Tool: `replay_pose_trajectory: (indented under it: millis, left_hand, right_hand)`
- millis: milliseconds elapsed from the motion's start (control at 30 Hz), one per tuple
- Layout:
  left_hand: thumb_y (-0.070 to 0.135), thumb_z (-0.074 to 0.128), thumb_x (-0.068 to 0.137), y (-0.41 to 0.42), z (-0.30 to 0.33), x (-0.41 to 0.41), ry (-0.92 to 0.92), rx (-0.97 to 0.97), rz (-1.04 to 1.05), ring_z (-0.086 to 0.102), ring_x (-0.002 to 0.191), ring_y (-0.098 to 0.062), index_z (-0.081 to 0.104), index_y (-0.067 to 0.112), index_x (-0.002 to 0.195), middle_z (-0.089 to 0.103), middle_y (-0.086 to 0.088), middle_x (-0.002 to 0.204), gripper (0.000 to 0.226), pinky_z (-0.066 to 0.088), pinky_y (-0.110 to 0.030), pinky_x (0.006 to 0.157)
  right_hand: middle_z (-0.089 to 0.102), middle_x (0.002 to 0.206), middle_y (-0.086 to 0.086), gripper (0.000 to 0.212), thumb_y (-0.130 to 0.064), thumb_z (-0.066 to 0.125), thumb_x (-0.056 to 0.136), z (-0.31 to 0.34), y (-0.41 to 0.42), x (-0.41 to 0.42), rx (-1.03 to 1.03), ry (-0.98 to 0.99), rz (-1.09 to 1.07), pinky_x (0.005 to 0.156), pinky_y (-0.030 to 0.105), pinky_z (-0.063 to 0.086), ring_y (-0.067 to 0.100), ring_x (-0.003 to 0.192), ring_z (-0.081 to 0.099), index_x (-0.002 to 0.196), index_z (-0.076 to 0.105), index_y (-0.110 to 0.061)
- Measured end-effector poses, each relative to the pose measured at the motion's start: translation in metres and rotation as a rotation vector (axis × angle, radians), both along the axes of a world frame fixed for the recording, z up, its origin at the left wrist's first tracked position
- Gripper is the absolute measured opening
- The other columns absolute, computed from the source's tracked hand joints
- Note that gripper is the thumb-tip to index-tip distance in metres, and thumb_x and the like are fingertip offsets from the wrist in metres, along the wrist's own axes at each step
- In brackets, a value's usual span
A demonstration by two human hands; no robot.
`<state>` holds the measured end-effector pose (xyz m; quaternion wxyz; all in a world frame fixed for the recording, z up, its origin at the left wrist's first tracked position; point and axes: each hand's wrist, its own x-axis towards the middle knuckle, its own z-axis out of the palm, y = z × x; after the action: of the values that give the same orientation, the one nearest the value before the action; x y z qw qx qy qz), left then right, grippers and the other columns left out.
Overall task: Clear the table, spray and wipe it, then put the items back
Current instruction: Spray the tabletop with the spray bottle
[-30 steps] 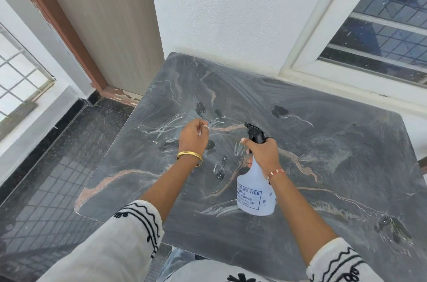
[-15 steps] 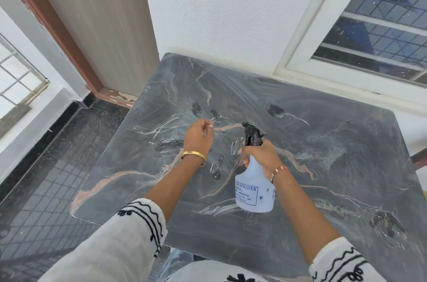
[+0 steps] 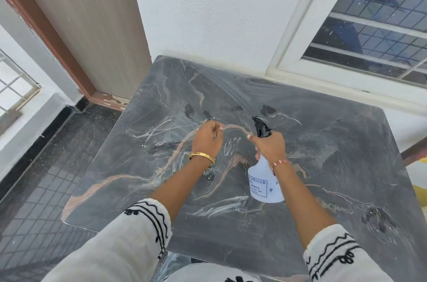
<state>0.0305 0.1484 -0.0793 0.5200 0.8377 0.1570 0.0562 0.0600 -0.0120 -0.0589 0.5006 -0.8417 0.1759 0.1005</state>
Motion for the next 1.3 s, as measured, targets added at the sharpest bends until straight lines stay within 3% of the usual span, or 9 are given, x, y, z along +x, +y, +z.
replay_pose_trajectory:
  millis: [100, 300, 500, 667, 767, 833, 1000, 1133, 1300]
  left_hand:
    - [0.016, 0.049, 0.088, -0.002, 0.001, 0.000, -0.010, 0.023, -0.012, 0.053, 0.074, -0.015, 0.060, 0.017, 0.084, 0.063, -0.007, 0.080, 0.011, 0.045, -0.029, 0.071]
    - [0.014, 0.049, 0.088, -0.004, 0.003, -0.001, -0.015, 0.049, -0.030, 0.056, 0.074, -0.022, 0.059, 0.017, 0.082, 0.065, -0.015, 0.081, 0.012, 0.047, -0.033, 0.072]
    - [0.015, 0.048, 0.088, -0.011, 0.004, -0.002, -0.015, 0.062, -0.059, 0.052, 0.074, -0.018, 0.060, 0.012, 0.086, 0.059, -0.007, 0.077, 0.013, 0.045, -0.033, 0.072]
    - [0.015, 0.048, 0.089, -0.016, 0.004, -0.002, -0.030, 0.083, -0.077, 0.045, 0.067, -0.012, 0.059, 0.014, 0.085, 0.051, 0.003, 0.072, 0.012, 0.037, -0.025, 0.066]
    - [0.015, 0.048, 0.089, -0.021, 0.003, -0.002, -0.036, 0.066, -0.099, 0.046, 0.068, -0.014, 0.061, 0.013, 0.088, 0.050, 0.005, 0.072, 0.013, 0.041, -0.028, 0.068]
    - [0.016, 0.048, 0.089, -0.026, 0.002, -0.002, -0.036, 0.053, -0.110, 0.045, 0.067, -0.014, 0.061, 0.013, 0.088, 0.046, 0.010, 0.066, 0.014, 0.043, -0.032, 0.069]
    - [0.015, 0.048, 0.089, -0.047, 0.006, 0.002, -0.056, 0.041, -0.169, 0.046, 0.068, -0.014, 0.060, 0.013, 0.084, 0.046, 0.009, 0.064, 0.014, 0.039, -0.027, 0.067]
    - [0.012, 0.048, 0.088, -0.071, 0.013, 0.005, -0.075, 0.036, -0.228, 0.044, 0.062, -0.010, 0.046, 0.024, 0.065, 0.040, 0.010, 0.057, 0.025, 0.034, -0.026, 0.064]
    - [0.013, 0.047, 0.088, -0.102, 0.017, 0.004, -0.078, 0.029, -0.299, 0.049, 0.071, -0.016, 0.062, 0.010, 0.087, 0.046, 0.009, 0.062, 0.015, 0.042, -0.030, 0.071]
  right_hand:
    - [0.059, 0.059, 0.007, 0.027, -0.019, 0.073, 0.074, 0.000, -0.003, -0.001, 0.039, -0.010, -0.023, 0.037, 0.019, 0.039, 0.011, 0.023, 0.044, 0.063, 0.049, -0.011]
    - [0.061, 0.066, 0.004, 0.031, -0.032, 0.074, 0.076, 0.002, -0.011, -0.003, 0.212, 0.013, -0.040, 0.045, 0.026, 0.045, 0.017, 0.027, 0.048, 0.077, 0.061, -0.004]
    - [0.051, 0.051, 0.006, 0.030, -0.022, 0.074, 0.075, -0.001, -0.015, -0.001, 0.153, -0.013, -0.171, 0.043, 0.026, 0.044, 0.015, 0.021, 0.042, 0.065, 0.049, -0.009]
    - [0.062, 0.068, 0.004, 0.022, -0.022, 0.074, 0.077, 0.002, -0.020, -0.007, 0.252, 0.016, -0.059, 0.046, 0.026, 0.047, 0.013, 0.030, 0.048, 0.078, 0.057, -0.009]
    - [0.064, 0.081, 0.006, 0.017, -0.012, 0.071, 0.080, 0.004, -0.028, -0.011, 0.342, 0.049, -0.040, 0.054, 0.029, 0.055, 0.014, 0.042, 0.057, 0.094, 0.061, -0.009]
    - [0.064, 0.082, 0.008, 0.023, -0.005, 0.066, 0.080, 0.005, -0.035, -0.014, 0.369, 0.050, -0.073, 0.047, 0.025, 0.052, 0.013, 0.038, 0.056, 0.102, 0.061, -0.007]
    - [0.064, 0.078, 0.012, 0.018, 0.002, 0.064, 0.075, 0.008, -0.066, -0.023, 0.399, 0.015, -0.213, 0.040, 0.022, 0.043, 0.014, 0.030, 0.043, 0.091, 0.063, -0.008]
    - [0.064, 0.069, 0.008, 0.007, -0.006, 0.067, 0.078, 0.009, -0.096, -0.021, 0.297, -0.044, -0.294, 0.035, 0.018, 0.040, 0.012, 0.025, 0.041, 0.076, 0.061, -0.008]
    - [0.055, 0.050, 0.007, 0.032, -0.023, 0.074, 0.076, 0.005, -0.120, -0.020, -0.009, -0.031, -0.330, 0.041, 0.023, 0.044, 0.013, 0.021, 0.045, 0.064, 0.048, -0.008]
